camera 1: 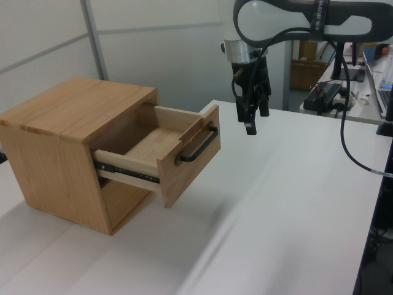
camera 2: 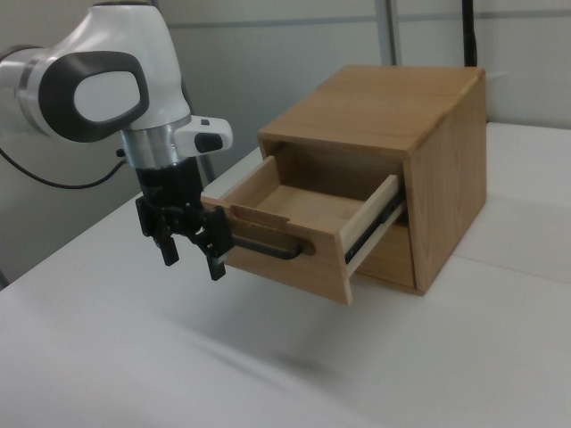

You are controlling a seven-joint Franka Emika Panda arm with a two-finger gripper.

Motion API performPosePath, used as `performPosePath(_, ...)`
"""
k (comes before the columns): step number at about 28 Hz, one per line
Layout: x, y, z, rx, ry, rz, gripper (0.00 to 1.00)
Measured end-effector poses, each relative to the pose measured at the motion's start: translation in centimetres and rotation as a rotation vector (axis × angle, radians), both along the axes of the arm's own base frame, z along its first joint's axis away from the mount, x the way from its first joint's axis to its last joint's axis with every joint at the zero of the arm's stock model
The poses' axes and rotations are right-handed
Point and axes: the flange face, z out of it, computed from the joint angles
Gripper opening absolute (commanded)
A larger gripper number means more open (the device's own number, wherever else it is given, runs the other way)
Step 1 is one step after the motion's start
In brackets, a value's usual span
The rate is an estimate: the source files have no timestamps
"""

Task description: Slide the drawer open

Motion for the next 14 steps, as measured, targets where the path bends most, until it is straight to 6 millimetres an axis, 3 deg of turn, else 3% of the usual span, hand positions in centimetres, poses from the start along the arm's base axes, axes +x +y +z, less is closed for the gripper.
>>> performPosePath(14,0.72,-0.21,-0.24,0.000,0.003,-0.004,1.00)
